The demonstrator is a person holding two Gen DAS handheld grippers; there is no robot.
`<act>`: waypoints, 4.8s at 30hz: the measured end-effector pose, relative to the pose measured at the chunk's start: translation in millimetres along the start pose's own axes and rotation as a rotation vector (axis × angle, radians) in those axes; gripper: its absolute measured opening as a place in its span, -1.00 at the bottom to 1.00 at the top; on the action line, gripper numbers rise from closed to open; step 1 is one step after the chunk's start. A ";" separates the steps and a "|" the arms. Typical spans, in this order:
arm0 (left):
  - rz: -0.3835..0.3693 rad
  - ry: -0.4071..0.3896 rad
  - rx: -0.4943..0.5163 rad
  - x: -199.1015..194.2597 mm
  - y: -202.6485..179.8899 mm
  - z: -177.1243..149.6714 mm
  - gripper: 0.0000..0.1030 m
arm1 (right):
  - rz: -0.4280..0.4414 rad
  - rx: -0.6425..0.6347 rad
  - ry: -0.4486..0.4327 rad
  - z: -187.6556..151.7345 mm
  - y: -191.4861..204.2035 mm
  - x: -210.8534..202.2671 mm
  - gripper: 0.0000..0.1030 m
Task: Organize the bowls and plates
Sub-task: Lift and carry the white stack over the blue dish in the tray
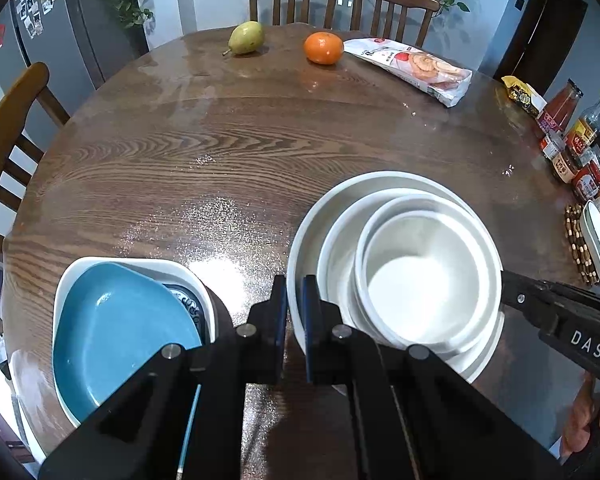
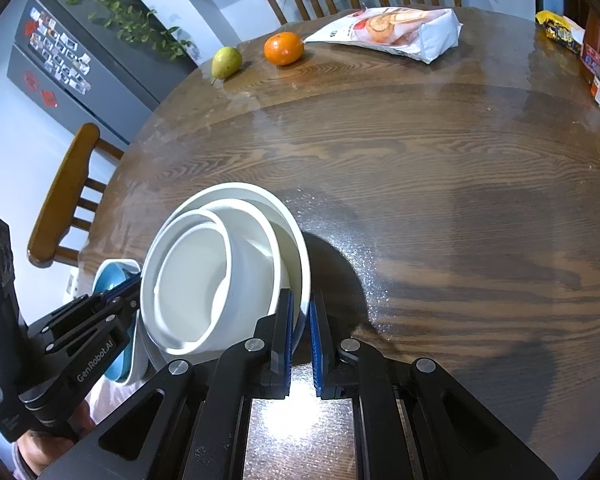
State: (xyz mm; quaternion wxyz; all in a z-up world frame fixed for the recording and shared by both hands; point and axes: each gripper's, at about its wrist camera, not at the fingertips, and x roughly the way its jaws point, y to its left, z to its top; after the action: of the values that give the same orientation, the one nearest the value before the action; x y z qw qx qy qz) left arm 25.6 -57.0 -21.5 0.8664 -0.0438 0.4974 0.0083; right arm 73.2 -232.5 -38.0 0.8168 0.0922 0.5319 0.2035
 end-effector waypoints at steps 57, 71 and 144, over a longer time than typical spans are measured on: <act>0.012 -0.081 0.013 -26.9 -5.5 -4.1 -0.94 | -0.033 -0.023 -0.068 -9.2 18.3 -29.6 -0.80; 0.020 -0.108 0.007 -37.1 0.5 -3.1 -0.94 | -0.028 -0.041 -0.083 -8.6 30.5 -35.3 -0.80; 0.101 -0.164 -0.097 -67.0 101.0 -15.6 -0.94 | 0.032 -0.159 -0.067 -8.6 130.7 -3.5 -0.80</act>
State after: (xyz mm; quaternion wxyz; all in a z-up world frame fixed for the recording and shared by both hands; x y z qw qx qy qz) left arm -27.5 44.2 21.6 0.8995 -0.0598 0.4255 0.0797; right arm 33.5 -117.0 9.3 0.8355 0.0422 0.4848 0.2552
